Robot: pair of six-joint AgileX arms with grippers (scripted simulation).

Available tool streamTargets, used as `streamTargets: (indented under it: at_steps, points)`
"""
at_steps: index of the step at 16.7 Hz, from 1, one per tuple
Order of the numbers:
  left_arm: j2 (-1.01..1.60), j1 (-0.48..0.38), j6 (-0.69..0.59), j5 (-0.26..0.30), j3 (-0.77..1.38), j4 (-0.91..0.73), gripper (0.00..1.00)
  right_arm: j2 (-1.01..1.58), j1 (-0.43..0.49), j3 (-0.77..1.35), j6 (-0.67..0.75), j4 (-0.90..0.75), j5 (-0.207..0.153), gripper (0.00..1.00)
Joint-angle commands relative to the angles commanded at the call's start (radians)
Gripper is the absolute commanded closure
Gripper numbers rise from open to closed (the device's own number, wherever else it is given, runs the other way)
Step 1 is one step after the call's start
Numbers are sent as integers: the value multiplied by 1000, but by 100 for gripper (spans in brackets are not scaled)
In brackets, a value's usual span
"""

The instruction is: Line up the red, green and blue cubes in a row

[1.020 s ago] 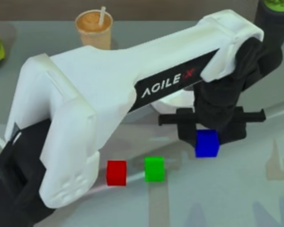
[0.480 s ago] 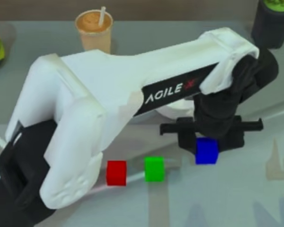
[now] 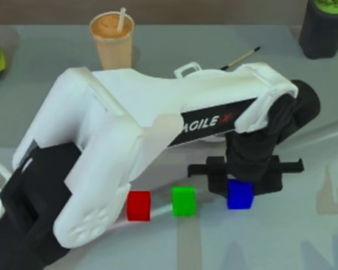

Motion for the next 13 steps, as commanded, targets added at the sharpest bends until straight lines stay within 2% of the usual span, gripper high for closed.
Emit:
streamTargets:
  at_steps: [13]
  points:
    - [0,0,0,0,0,0,2,0,0,0,0,0,0,0]
